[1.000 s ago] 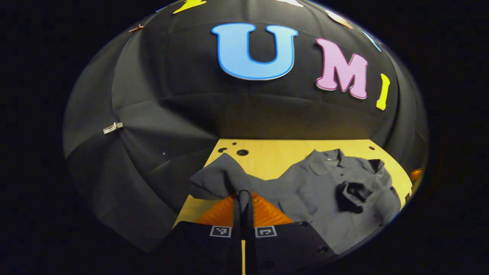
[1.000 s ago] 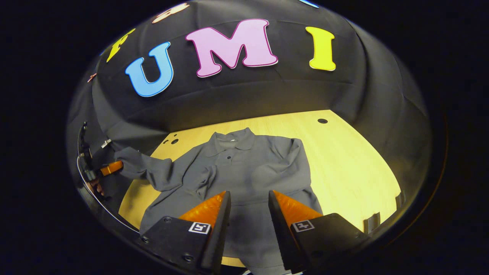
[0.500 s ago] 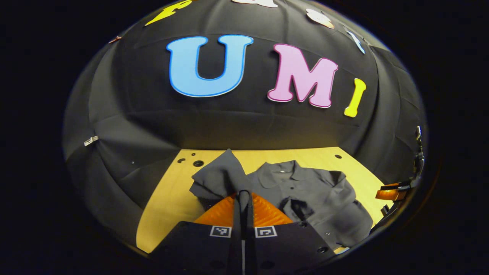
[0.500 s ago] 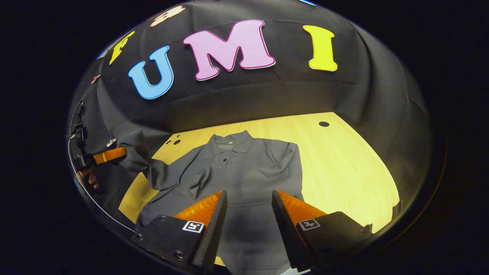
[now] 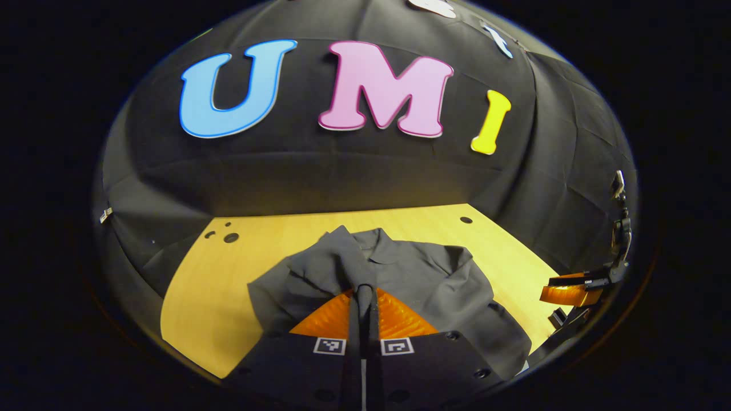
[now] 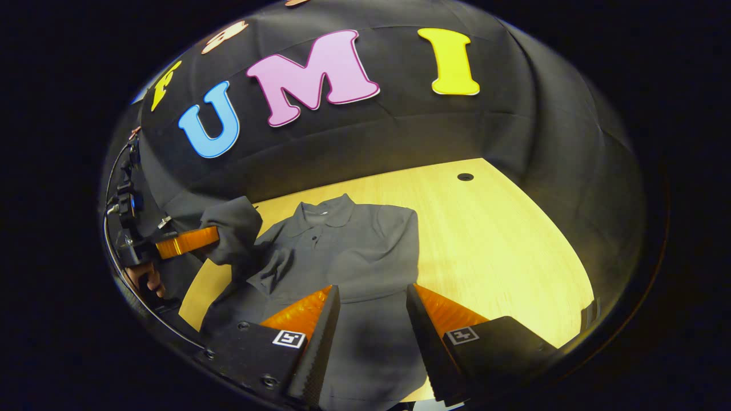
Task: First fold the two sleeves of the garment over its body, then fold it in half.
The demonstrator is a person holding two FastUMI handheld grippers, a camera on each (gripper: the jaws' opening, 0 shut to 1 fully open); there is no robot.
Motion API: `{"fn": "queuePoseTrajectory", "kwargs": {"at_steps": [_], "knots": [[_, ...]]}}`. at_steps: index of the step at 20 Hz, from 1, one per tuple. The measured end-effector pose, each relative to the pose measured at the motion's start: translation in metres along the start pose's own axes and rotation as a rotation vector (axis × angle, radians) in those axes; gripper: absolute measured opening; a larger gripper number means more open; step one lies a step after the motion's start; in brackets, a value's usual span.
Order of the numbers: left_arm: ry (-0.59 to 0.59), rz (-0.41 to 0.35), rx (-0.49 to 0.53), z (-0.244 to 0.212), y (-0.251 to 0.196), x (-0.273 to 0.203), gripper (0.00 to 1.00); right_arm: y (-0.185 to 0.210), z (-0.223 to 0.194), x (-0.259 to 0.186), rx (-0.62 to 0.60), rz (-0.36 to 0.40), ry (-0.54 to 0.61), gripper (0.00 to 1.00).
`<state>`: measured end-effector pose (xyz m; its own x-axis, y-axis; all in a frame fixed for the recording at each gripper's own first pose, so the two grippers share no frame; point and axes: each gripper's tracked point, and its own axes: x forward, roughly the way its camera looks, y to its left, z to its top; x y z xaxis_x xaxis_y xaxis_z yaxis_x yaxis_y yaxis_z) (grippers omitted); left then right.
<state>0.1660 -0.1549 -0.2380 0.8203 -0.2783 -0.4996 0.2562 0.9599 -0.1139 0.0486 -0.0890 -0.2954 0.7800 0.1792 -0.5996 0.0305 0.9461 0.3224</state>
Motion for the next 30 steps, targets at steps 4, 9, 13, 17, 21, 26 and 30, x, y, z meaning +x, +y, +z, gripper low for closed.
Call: {"fn": "queuePoseTrajectory", "kwargs": {"at_steps": [4, 9, 13, 17, 21, 26, 30], "knots": [[0.060, 0.008, 0.020, -0.032, -0.032, 0.033, 0.08, -0.033, -0.003, -0.001, 0.005, -0.007, 0.019, 0.74], [0.108, 0.021, 0.042, -0.058, -0.060, 0.066, 0.08, -0.064, -0.020, 0.003, 0.017, -0.007, 0.062, 0.74], [0.154, 0.008, 0.052, -0.083, -0.081, 0.091, 0.10, -0.078, -0.032, 0.009, 0.027, -0.002, 0.094, 0.74], [0.196, -0.043, 0.038, -0.101, -0.106, 0.104, 0.23, -0.088, -0.040, 0.010, 0.032, -0.006, 0.111, 0.74], [0.167, -0.138, 0.039, -0.094, -0.139, 0.098, 0.45, -0.093, -0.043, 0.009, 0.049, -0.018, 0.110, 0.74], [0.097, -0.232, 0.034, -0.072, -0.170, 0.072, 0.74, -0.084, -0.048, 0.004, 0.061, -0.017, 0.107, 0.80], [0.082, -0.259, 0.047, -0.068, -0.176, 0.044, 0.91, -0.070, -0.056, -0.002, 0.053, -0.002, 0.120, 0.85]]}}
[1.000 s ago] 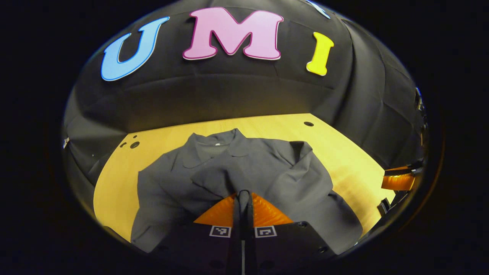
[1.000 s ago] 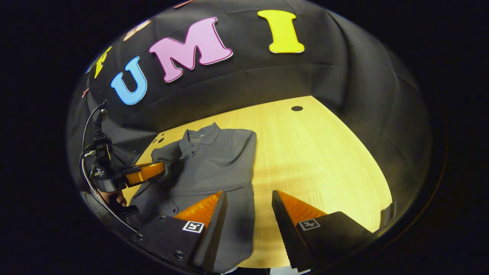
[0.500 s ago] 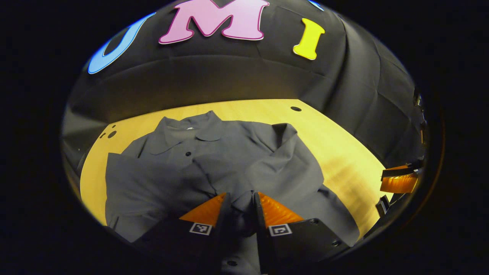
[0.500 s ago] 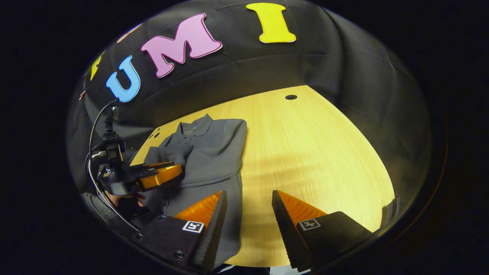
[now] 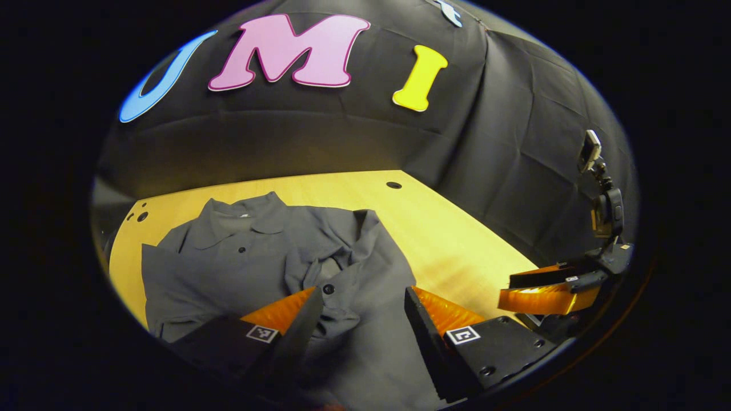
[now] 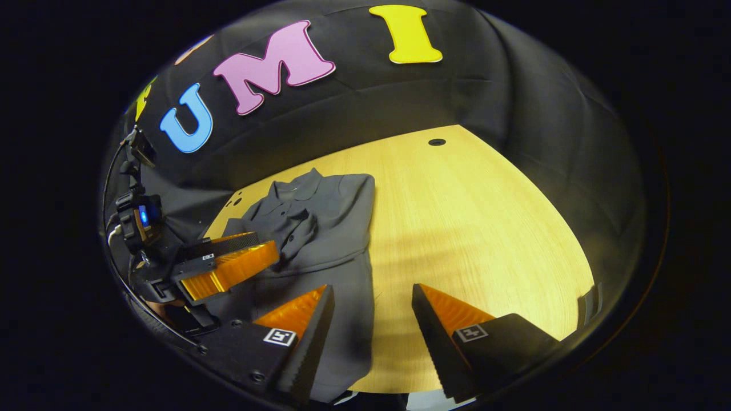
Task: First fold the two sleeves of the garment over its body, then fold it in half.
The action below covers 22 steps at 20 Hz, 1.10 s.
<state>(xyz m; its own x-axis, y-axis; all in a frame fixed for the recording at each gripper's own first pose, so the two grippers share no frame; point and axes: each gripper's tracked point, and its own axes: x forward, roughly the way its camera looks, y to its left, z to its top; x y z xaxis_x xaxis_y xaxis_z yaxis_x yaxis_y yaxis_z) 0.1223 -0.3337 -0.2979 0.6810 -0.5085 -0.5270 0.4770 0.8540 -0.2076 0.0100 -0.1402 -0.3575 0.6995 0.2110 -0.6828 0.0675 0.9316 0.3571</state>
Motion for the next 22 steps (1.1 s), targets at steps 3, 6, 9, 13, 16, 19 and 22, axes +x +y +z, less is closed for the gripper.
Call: {"fn": "queuePoseTrajectory", "kwargs": {"at_steps": [3, 6, 9, 13, 16, 19, 22], "knots": [[-0.016, -0.035, -0.015, 0.004, -0.001, -0.034, 0.92, 0.010, -0.011, -0.005, -0.011, 0.012, 0.021, 0.88], [-0.027, -0.020, -0.062, -0.009, 0.029, -0.098, 0.95, 0.023, -0.038, -0.015, -0.005, 0.018, 0.067, 0.88], [-0.006, 0.061, -0.074, -0.034, 0.075, -0.142, 0.95, 0.029, -0.062, -0.023, -0.007, 0.005, 0.109, 0.88], [0.041, 0.168, -0.029, -0.080, 0.122, -0.188, 0.95, 0.032, -0.085, -0.030, 0.006, -0.019, 0.147, 0.88], [0.114, 0.264, -0.054, -0.123, 0.158, -0.222, 0.95, 0.031, -0.100, -0.034, 0.004, -0.034, 0.171, 0.88], [0.180, 0.378, -0.070, -0.162, 0.198, -0.251, 0.95, 0.030, -0.116, -0.033, 0.002, -0.058, 0.199, 0.88], [0.228, 0.448, -0.148, -0.193, 0.224, -0.268, 0.95, 0.029, -0.131, -0.029, 0.001, -0.080, 0.229, 0.89]]}}
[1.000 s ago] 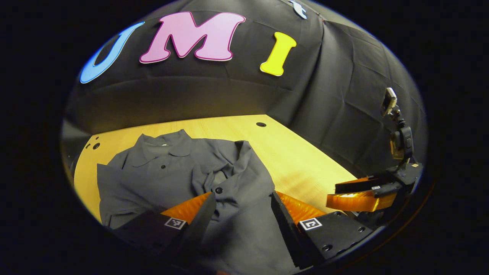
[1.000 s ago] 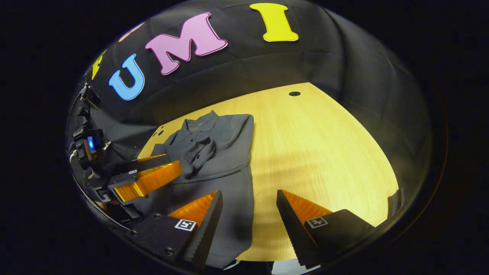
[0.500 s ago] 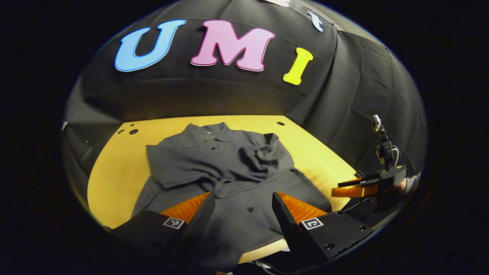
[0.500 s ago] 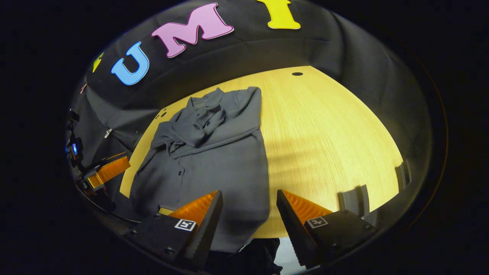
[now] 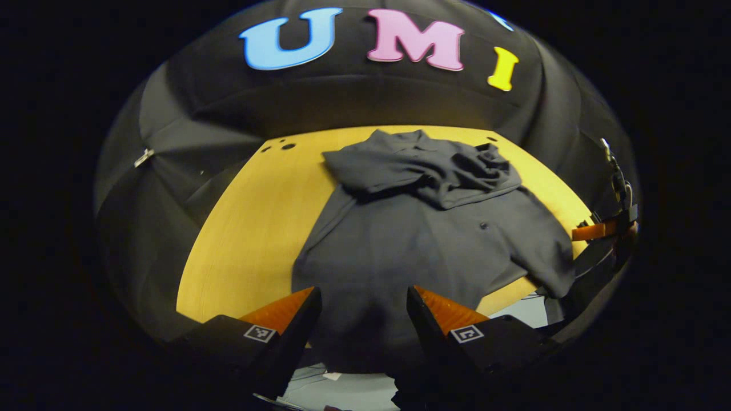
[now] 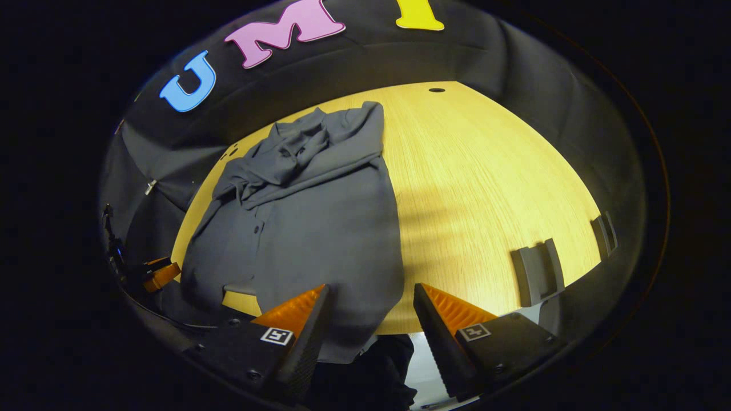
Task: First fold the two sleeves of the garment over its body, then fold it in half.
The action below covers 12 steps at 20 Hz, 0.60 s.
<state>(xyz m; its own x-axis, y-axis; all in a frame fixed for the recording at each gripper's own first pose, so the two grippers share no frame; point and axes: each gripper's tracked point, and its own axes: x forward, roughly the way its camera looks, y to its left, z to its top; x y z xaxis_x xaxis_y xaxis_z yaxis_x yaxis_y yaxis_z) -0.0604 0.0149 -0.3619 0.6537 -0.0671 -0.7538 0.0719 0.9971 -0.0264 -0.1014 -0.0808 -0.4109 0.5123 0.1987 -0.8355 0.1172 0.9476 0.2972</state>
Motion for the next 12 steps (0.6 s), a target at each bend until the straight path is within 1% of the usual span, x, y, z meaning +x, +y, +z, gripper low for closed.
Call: {"fn": "queuePoseTrajectory", "kwargs": {"at_steps": [3, 5, 6, 9, 12], "knots": [[0.063, 0.040, -0.031, -0.028, 0.022, 0.012, 0.95, 0.001, -0.006, 0.005, 0.008, -0.016, 0.010, 0.90], [0.114, 0.022, -0.055, -0.043, 0.025, 0.020, 0.95, 0.010, -0.010, 0.016, -0.001, -0.014, 0.029, 0.90], [0.125, 0.018, -0.051, -0.044, 0.024, 0.023, 0.95, 0.012, -0.012, 0.019, -0.011, -0.020, 0.037, 0.89], [0.173, 0.015, -0.043, -0.052, 0.019, 0.037, 0.95, 0.015, -0.011, 0.028, -0.070, -0.059, 0.042, 0.89], [0.177, 0.020, -0.046, -0.050, 0.016, 0.040, 0.97, 0.016, -0.012, 0.035, -0.168, -0.129, 0.062, 0.89]]}}
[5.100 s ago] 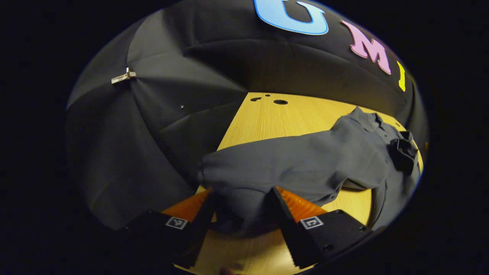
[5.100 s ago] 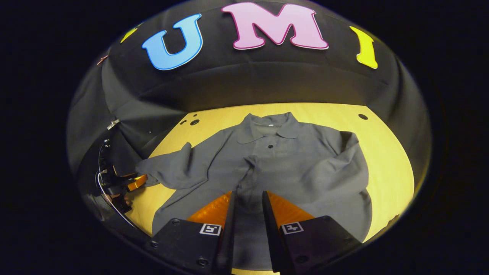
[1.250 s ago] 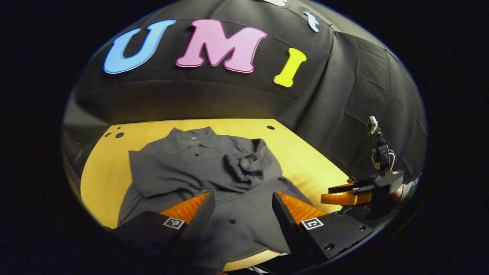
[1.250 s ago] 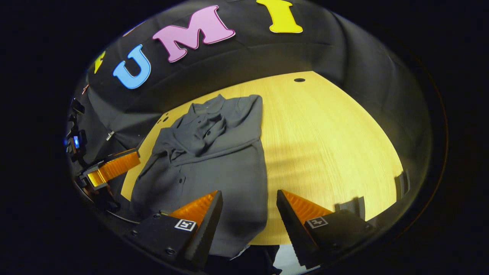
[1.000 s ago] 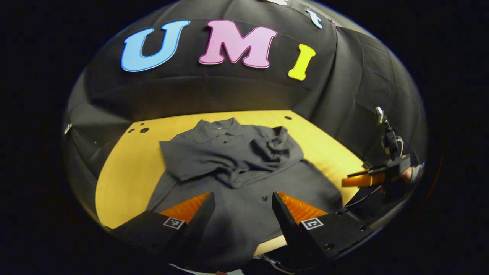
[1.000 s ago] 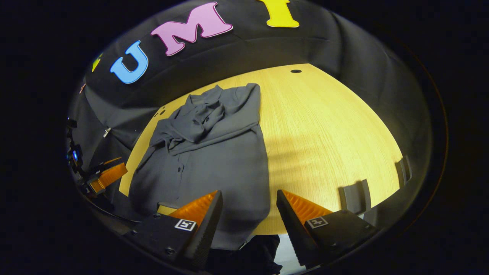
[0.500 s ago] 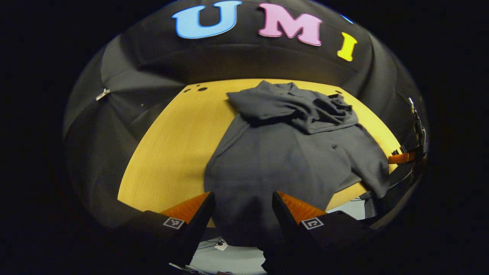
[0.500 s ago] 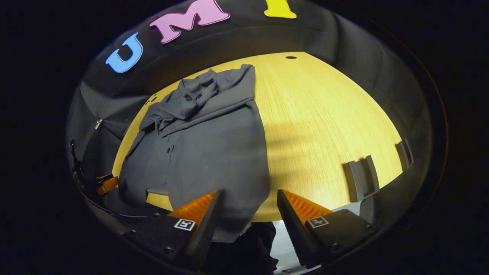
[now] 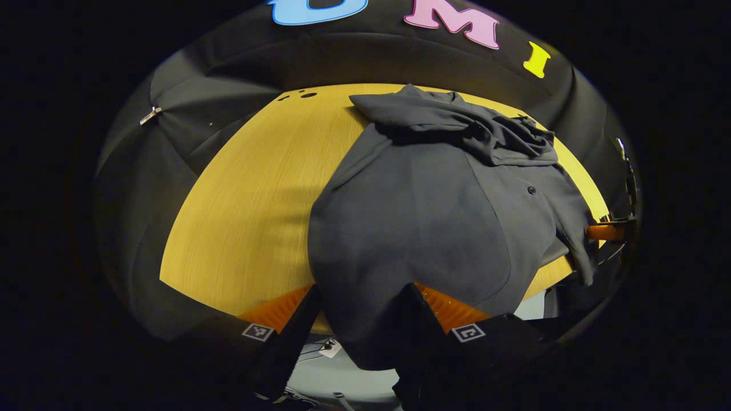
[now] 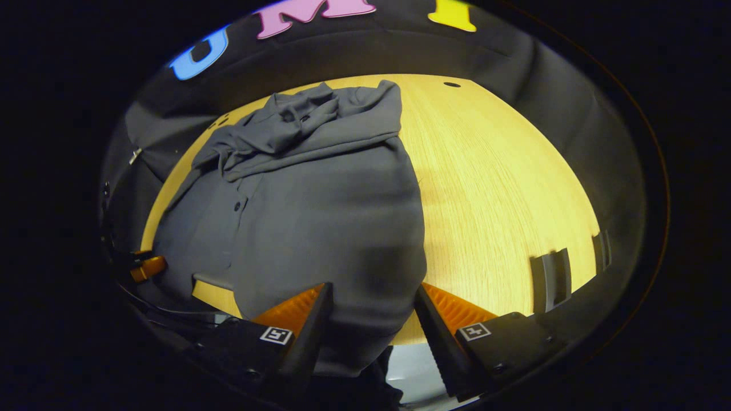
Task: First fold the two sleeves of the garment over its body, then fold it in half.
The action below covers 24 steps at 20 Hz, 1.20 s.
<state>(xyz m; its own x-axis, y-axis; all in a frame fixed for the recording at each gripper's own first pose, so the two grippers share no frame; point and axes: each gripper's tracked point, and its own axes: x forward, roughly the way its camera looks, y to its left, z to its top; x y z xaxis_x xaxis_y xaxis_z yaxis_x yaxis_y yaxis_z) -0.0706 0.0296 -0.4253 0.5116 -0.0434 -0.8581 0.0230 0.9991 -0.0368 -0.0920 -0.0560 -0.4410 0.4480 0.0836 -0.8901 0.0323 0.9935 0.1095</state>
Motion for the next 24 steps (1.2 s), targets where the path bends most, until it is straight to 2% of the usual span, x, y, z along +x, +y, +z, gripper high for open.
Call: {"fn": "queuePoseTrajectory", "kwargs": {"at_steps": [1, 2, 3, 4, 7, 8, 9, 11, 14, 15, 16, 20, 24], "knots": [[0.011, 0.011, -0.023, 0.001, -0.002, 0.002, 0.99, 0.003, 0.000, 0.001, -0.045, -0.023, -0.010, 0.89], [0.019, 0.004, -0.011, 0.003, -0.007, 0.003, 0.93, 0.007, 0.002, 0.003, -0.030, -0.016, -0.023, 0.89], [0.021, -0.021, 0.030, 0.008, -0.016, 0.004, 0.87, 0.010, 0.005, 0.004, -0.030, 0.000, -0.032, 0.78], [0.023, -0.044, 0.071, 0.012, -0.024, 0.005, 0.70, 0.016, 0.007, 0.008, -0.047, 0.035, -0.032, 0.66], [0.019, -0.056, 0.161, 0.026, -0.036, 0.014, 0.20, 0.026, 0.010, 0.008, -0.059, 0.096, -0.006, 0.09], [0.024, -0.056, 0.159, 0.028, -0.037, 0.015, 0.10, 0.026, 0.012, 0.009, -0.056, 0.107, 0.000, 0.09], [0.024, -0.060, 0.137, 0.031, -0.039, 0.012, 0.08, 0.026, 0.015, 0.004, -0.051, 0.111, -0.008, 0.06], [-0.024, -0.071, 0.111, 0.045, -0.040, -0.003, 0.06, 0.028, 0.026, -0.008, -0.037, 0.123, -0.051, 0.05], [-0.112, -0.100, 0.097, 0.074, -0.042, -0.032, 0.06, 0.030, 0.052, -0.032, 0.026, 0.156, -0.131, 0.05], [-0.136, -0.114, 0.083, 0.085, -0.043, -0.042, 0.09, 0.030, 0.063, -0.040, 0.044, 0.162, -0.161, 0.05], [-0.160, -0.123, 0.065, 0.097, -0.044, -0.050, 0.06, 0.030, 0.076, -0.047, 0.059, 0.167, -0.191, 0.05], [-0.262, -0.146, 0.006, 0.155, -0.043, -0.073, 0.06, 0.028, 0.134, -0.070, 0.090, 0.191, -0.300, 0.05], [-0.347, -0.152, 0.006, 0.212, -0.043, -0.080, 0.06, 0.025, 0.195, -0.084, 0.094, 0.208, -0.399, 0.05]]}}
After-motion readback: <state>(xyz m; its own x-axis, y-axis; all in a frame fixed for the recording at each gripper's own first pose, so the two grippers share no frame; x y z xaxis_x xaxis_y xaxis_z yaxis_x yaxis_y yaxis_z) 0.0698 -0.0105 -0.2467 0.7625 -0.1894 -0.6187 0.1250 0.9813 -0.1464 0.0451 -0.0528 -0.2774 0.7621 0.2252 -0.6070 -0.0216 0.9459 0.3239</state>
